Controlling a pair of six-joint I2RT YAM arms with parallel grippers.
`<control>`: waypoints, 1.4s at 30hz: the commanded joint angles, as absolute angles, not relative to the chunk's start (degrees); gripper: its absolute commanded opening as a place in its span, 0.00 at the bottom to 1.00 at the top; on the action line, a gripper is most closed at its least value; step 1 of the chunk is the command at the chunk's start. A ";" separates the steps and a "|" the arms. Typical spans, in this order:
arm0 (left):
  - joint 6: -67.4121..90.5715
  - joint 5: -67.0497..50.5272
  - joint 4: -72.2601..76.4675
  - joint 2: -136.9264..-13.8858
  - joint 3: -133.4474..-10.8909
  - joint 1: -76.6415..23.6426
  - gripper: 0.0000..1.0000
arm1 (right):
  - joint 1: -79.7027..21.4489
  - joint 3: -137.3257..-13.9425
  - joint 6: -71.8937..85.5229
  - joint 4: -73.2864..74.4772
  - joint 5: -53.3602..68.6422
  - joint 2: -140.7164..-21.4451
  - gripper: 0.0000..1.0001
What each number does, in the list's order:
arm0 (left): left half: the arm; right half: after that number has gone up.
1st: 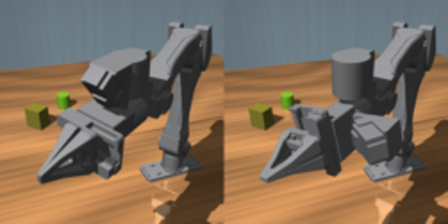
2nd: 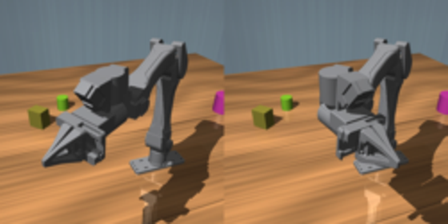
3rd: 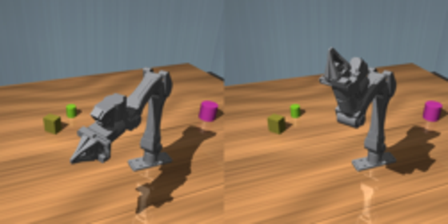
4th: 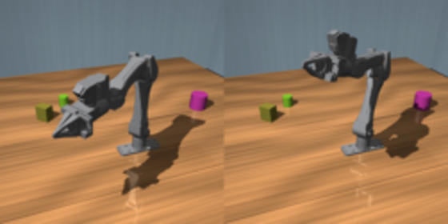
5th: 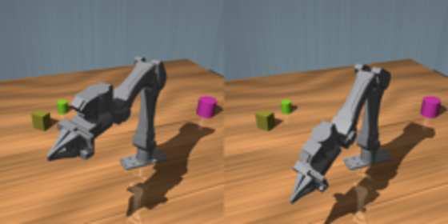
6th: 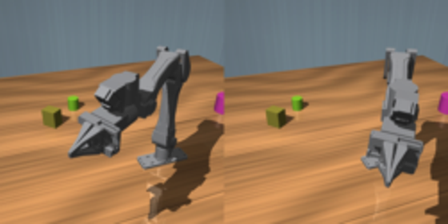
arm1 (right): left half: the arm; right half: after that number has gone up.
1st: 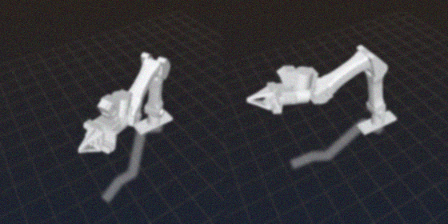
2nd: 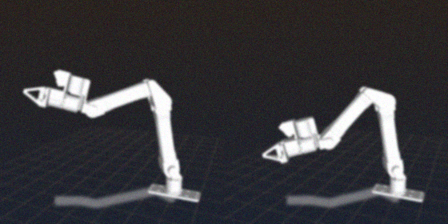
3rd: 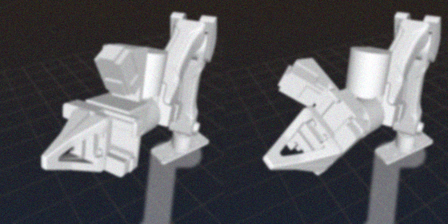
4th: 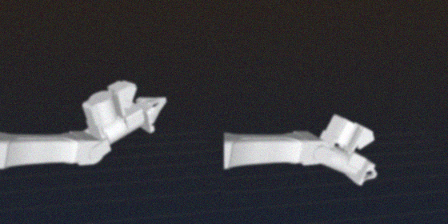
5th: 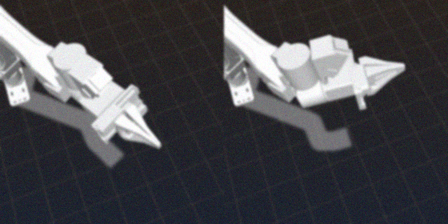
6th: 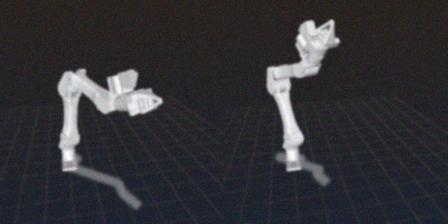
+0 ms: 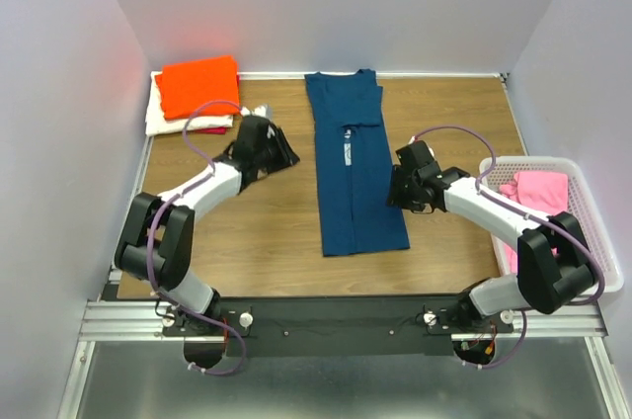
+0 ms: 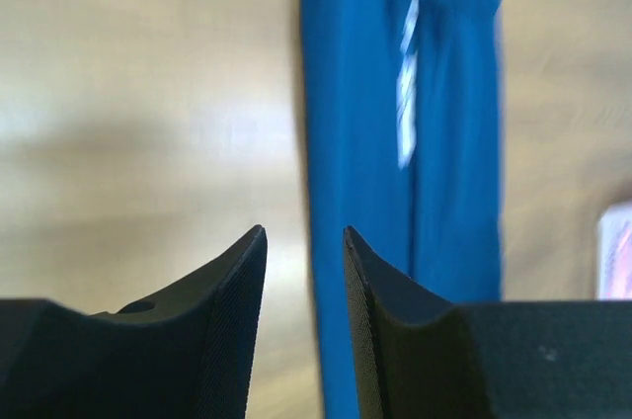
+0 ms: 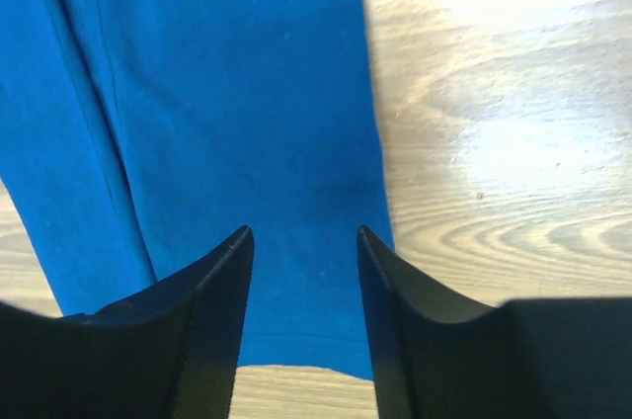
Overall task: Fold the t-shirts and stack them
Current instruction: Fold the tshirt
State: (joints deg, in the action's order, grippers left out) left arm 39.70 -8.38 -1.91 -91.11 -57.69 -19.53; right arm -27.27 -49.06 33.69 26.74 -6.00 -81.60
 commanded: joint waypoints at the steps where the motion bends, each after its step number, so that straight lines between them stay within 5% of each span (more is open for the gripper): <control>1: 42.36 -6.33 -2.37 -87.20 -48.62 -25.81 0.44 | -28.91 -47.02 34.98 29.88 -9.23 -79.28 0.50; 12: 41.49 -11.50 -3.43 -84.73 -42.10 -35.15 0.44 | -36.02 -43.16 39.02 32.70 -12.30 -78.49 0.38; 32: 38.06 -14.94 -5.45 -90.26 -40.96 -41.22 0.44 | -40.52 -41.84 43.77 32.26 -16.61 -82.97 0.32; 42: 37.71 -15.82 -5.36 -92.98 -41.40 -43.24 0.40 | -40.69 -40.87 45.35 32.17 -16.26 -81.30 0.11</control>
State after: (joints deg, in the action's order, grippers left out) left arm 38.96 -15.03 -2.87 -90.54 -42.11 -42.46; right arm -40.18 -42.39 43.77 31.09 -14.39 -82.37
